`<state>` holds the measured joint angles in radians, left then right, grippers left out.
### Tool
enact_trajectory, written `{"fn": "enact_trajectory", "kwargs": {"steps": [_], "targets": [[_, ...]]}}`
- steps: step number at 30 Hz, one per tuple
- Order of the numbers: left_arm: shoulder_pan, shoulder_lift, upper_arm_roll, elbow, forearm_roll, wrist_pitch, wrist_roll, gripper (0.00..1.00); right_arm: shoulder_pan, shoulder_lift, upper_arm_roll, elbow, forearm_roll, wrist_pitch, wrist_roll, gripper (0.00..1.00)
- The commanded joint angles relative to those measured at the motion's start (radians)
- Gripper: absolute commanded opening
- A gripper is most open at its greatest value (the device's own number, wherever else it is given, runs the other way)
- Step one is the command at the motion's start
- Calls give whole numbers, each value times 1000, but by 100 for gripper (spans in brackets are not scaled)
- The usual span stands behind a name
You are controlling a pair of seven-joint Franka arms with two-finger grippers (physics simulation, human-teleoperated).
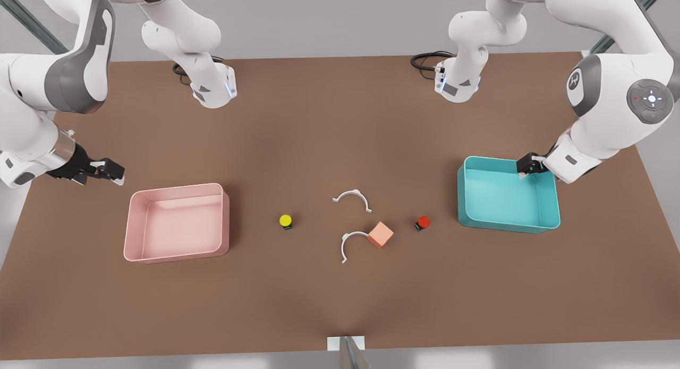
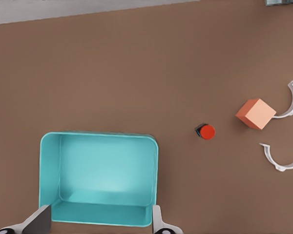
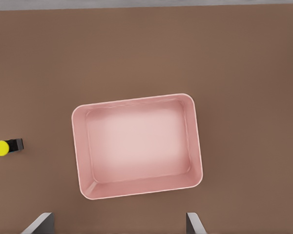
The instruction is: Place the red button in the blue storage box with the left arm, and place the yellow button in the pink storage box with the right arm
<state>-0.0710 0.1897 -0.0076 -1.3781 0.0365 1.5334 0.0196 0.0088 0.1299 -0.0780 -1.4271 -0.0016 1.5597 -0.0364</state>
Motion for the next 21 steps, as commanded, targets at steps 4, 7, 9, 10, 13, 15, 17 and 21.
{"fn": "enact_trajectory", "kwargs": {"steps": [4,7,9,10,13,15,17,21], "targets": [[-133,80,-9,17,5,31,19,100,5,-1,4,0,37,2,-26,100],[-217,220,-9,14,5,272,149,100,14,-1,7,-6,43,-91,-30,100],[-234,263,-11,8,-4,332,270,100,22,-1,15,-7,43,-138,-20,100],[-234,269,-11,-62,-6,445,302,100,31,-1,21,-7,38,-139,-17,100],[-231,264,-11,-242,-20,658,420,99,48,11,24,-10,14,-145,16,100],[-234,272,-11,-337,-21,809,447,99,59,43,24,-3,37,-135,15,100],[-250,280,-12,-386,-20,858,448,99,88,105,46,-10,77,-86,30,100],[-259,352,-15,-378,-20,932,447,100,184,201,75,-50,66,101,141,100]]}}
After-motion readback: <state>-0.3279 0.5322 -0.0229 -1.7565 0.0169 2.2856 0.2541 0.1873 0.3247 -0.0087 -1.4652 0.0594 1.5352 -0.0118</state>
